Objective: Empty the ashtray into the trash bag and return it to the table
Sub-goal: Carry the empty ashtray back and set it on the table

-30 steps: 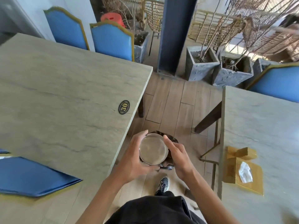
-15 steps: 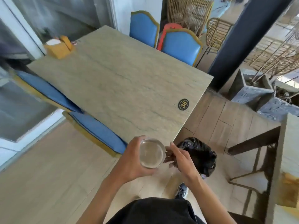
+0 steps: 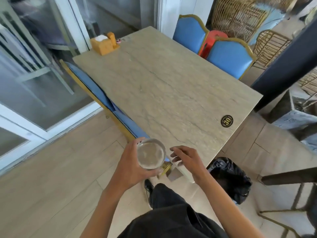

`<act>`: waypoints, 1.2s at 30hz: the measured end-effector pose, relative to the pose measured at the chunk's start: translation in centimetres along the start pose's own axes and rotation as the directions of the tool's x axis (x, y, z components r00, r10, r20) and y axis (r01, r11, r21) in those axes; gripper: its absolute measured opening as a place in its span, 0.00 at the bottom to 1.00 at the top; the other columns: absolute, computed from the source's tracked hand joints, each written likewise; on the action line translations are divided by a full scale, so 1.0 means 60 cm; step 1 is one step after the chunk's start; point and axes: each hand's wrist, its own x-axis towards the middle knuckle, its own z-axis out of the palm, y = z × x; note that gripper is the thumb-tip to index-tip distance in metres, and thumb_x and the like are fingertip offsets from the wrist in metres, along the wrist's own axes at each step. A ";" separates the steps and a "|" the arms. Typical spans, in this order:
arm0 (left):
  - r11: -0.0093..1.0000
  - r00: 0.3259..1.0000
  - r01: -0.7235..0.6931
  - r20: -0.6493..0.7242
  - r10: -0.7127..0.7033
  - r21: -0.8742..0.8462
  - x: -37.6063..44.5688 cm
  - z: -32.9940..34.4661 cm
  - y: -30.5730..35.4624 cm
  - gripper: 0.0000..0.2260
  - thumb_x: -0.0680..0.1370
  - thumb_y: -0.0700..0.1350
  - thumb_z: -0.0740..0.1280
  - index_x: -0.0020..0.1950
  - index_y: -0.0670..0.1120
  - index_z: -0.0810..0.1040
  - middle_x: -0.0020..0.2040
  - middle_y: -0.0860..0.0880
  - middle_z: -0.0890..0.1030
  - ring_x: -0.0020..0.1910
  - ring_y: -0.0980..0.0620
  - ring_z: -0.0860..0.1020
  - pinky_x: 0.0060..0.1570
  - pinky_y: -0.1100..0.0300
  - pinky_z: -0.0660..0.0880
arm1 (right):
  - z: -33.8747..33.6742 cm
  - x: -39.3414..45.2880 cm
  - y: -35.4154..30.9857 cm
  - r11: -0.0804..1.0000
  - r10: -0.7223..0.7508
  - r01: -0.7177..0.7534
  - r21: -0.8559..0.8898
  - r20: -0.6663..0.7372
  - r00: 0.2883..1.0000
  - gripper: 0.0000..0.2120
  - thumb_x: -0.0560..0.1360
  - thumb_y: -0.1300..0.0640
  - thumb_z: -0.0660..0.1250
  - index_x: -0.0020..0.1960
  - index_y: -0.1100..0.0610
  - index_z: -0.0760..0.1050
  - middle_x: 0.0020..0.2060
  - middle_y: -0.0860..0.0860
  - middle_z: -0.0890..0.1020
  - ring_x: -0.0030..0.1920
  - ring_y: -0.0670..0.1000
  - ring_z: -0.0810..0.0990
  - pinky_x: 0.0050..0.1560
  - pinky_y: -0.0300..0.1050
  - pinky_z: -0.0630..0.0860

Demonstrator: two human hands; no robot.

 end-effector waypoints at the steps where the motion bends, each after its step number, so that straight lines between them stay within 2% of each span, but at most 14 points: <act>1: 1.000 1.000 0.014 -0.004 -0.014 0.000 0.007 -0.009 -0.009 0.50 0.53 0.69 0.80 0.70 0.57 0.64 0.62 0.60 0.71 0.61 0.59 0.72 0.57 0.65 0.73 | 0.010 0.014 -0.006 1.000 -0.005 0.005 0.000 0.005 1.000 0.10 0.82 0.53 0.67 0.55 0.57 0.85 0.45 0.56 0.88 0.41 0.49 0.84 0.39 0.40 0.78; 5: 1.000 1.000 0.024 -0.010 -0.024 0.007 0.057 -0.046 -0.052 0.50 0.54 0.66 0.81 0.71 0.57 0.63 0.63 0.59 0.71 0.63 0.58 0.71 0.59 0.62 0.72 | 0.050 0.079 -0.026 1.000 -0.013 0.013 0.009 0.009 1.000 0.11 0.83 0.56 0.66 0.56 0.61 0.85 0.42 0.54 0.86 0.39 0.48 0.83 0.37 0.38 0.78; 11: 0.999 1.000 0.026 -0.006 -0.026 -0.025 0.185 -0.088 -0.119 0.46 0.57 0.61 0.81 0.70 0.58 0.64 0.64 0.59 0.70 0.64 0.57 0.70 0.61 0.59 0.73 | 0.105 0.212 -0.045 0.999 0.041 -0.041 -0.003 -0.029 0.999 0.11 0.83 0.55 0.66 0.56 0.59 0.84 0.44 0.55 0.87 0.40 0.49 0.84 0.38 0.38 0.78; 15: 1.000 0.997 0.016 0.076 -0.017 0.011 0.291 -0.126 -0.161 0.48 0.57 0.62 0.81 0.73 0.53 0.64 0.65 0.57 0.70 0.65 0.56 0.70 0.62 0.55 0.74 | 0.148 0.302 -0.070 0.998 0.070 -0.069 0.015 -0.106 0.992 0.11 0.84 0.56 0.65 0.56 0.60 0.84 0.44 0.56 0.87 0.40 0.50 0.84 0.36 0.36 0.79; 19: 0.997 0.986 -0.027 0.168 0.014 0.076 0.387 -0.154 -0.196 0.50 0.58 0.62 0.80 0.74 0.51 0.61 0.64 0.57 0.68 0.64 0.55 0.67 0.61 0.57 0.73 | 0.190 0.386 -0.087 0.997 0.047 -0.056 -0.057 -0.161 0.986 0.10 0.83 0.58 0.65 0.57 0.61 0.83 0.46 0.59 0.87 0.36 0.42 0.84 0.36 0.33 0.78; 23: 0.988 0.975 -0.071 0.219 0.040 0.135 0.471 -0.161 -0.228 0.49 0.58 0.62 0.79 0.75 0.52 0.62 0.65 0.57 0.68 0.64 0.56 0.66 0.61 0.58 0.72 | 0.224 0.468 -0.082 0.971 0.030 -0.084 -0.226 -0.236 0.971 0.13 0.81 0.58 0.66 0.64 0.59 0.81 0.51 0.57 0.86 0.52 0.55 0.85 0.48 0.42 0.76; 25: 0.986 0.965 -0.098 0.254 0.061 0.136 0.510 -0.157 -0.238 0.47 0.57 0.62 0.79 0.73 0.55 0.64 0.64 0.57 0.68 0.63 0.56 0.67 0.60 0.57 0.73 | 0.233 0.503 -0.079 0.948 0.045 -0.128 -0.291 -0.277 0.960 0.18 0.81 0.57 0.66 0.69 0.58 0.77 0.60 0.58 0.83 0.60 0.58 0.83 0.57 0.47 0.77; 27: 0.969 0.951 -0.159 0.292 0.100 0.187 0.550 -0.150 -0.251 0.46 0.57 0.64 0.78 0.71 0.55 0.66 0.63 0.56 0.70 0.62 0.54 0.69 0.59 0.55 0.74 | 0.240 0.536 -0.080 0.918 0.061 -0.168 -0.359 -0.292 0.954 0.23 0.81 0.56 0.66 0.74 0.59 0.72 0.70 0.60 0.77 0.71 0.60 0.76 0.68 0.53 0.73; 29: 0.946 0.930 -0.216 0.347 0.125 0.240 0.592 -0.140 -0.265 0.46 0.57 0.66 0.76 0.71 0.53 0.66 0.62 0.54 0.72 0.60 0.52 0.71 0.59 0.53 0.74 | 0.245 0.565 -0.079 0.895 0.069 -0.192 -0.403 -0.298 0.952 0.27 0.81 0.56 0.65 0.79 0.59 0.66 0.77 0.61 0.68 0.79 0.60 0.65 0.75 0.54 0.65; 32: 0.920 0.892 -0.296 0.419 0.171 0.255 0.655 -0.126 -0.281 0.44 0.58 0.66 0.75 0.70 0.53 0.67 0.63 0.55 0.73 0.59 0.52 0.72 0.57 0.53 0.74 | 0.251 0.612 -0.082 0.871 0.089 -0.236 -0.430 -0.336 0.938 0.32 0.82 0.55 0.65 0.82 0.58 0.59 0.82 0.61 0.58 0.83 0.59 0.54 0.80 0.55 0.57; 36: 0.906 0.840 -0.357 0.503 0.204 0.228 0.736 -0.115 -0.305 0.45 0.58 0.63 0.75 0.71 0.51 0.66 0.64 0.51 0.72 0.60 0.49 0.72 0.59 0.53 0.73 | 0.261 0.672 -0.089 0.848 0.154 -0.339 -0.407 -0.423 0.893 0.36 0.80 0.52 0.67 0.83 0.57 0.54 0.84 0.60 0.53 0.84 0.60 0.49 0.81 0.58 0.54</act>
